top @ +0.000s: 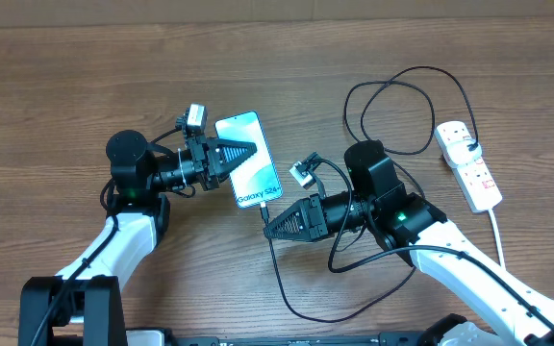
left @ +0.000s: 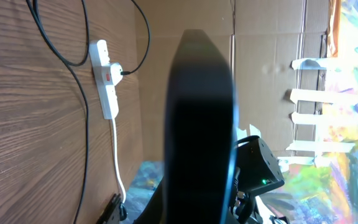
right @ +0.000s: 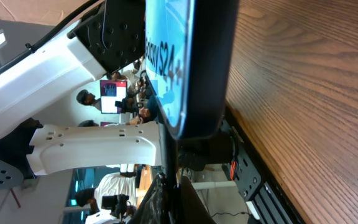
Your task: Plug charger to phone and switch on socket
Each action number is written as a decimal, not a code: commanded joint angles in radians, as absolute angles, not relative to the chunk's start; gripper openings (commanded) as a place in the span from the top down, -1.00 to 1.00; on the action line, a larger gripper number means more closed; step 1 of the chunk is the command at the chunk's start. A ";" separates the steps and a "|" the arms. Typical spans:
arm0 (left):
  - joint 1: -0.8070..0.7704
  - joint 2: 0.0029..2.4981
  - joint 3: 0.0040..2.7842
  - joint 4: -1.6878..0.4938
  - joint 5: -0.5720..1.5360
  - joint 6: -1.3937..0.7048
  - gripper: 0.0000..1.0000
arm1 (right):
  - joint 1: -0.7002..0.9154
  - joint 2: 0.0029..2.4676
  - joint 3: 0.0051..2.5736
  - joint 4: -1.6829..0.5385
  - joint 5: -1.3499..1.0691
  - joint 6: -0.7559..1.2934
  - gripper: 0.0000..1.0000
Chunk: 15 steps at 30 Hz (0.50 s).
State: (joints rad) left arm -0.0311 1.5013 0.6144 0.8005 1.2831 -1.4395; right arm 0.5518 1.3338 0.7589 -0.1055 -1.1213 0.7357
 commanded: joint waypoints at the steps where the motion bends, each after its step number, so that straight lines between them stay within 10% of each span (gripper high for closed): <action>1: -0.034 1.499 0.639 0.809 1.332 -1.444 0.92 | 0.551 1.339 0.752 -0.094 -1.100 0.752 0.92; 15: -0.034 1.499 0.639 0.809 1.328 -1.441 0.91 | 0.551 1.339 0.752 -0.113 -1.101 0.756 0.93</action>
State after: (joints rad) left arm -0.0311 1.5013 0.6144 0.8001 1.2861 -1.4406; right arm 0.5514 1.3346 0.7589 -0.1165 -1.1187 0.7517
